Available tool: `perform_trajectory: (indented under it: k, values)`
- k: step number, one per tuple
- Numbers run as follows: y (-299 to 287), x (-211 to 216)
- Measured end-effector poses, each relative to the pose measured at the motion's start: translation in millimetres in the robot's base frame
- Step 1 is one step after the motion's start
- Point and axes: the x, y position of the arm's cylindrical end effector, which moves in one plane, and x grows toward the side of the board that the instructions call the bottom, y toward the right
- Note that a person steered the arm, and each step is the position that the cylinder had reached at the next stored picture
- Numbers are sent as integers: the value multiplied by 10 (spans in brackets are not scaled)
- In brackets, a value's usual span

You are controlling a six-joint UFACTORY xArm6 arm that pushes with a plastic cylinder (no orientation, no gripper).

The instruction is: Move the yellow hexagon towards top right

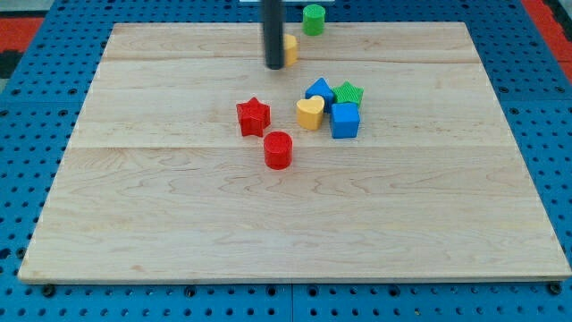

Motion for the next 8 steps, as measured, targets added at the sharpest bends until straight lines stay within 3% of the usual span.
perform_trajectory:
  k: [1, 2, 3, 4, 5, 6, 7, 8]
  values:
    - [391, 0]
    - [-368, -22]
    - [-432, -238]
    - [290, -308]
    - [493, -409]
    - [-12, -561]
    - [424, -597]
    - [1225, -607]
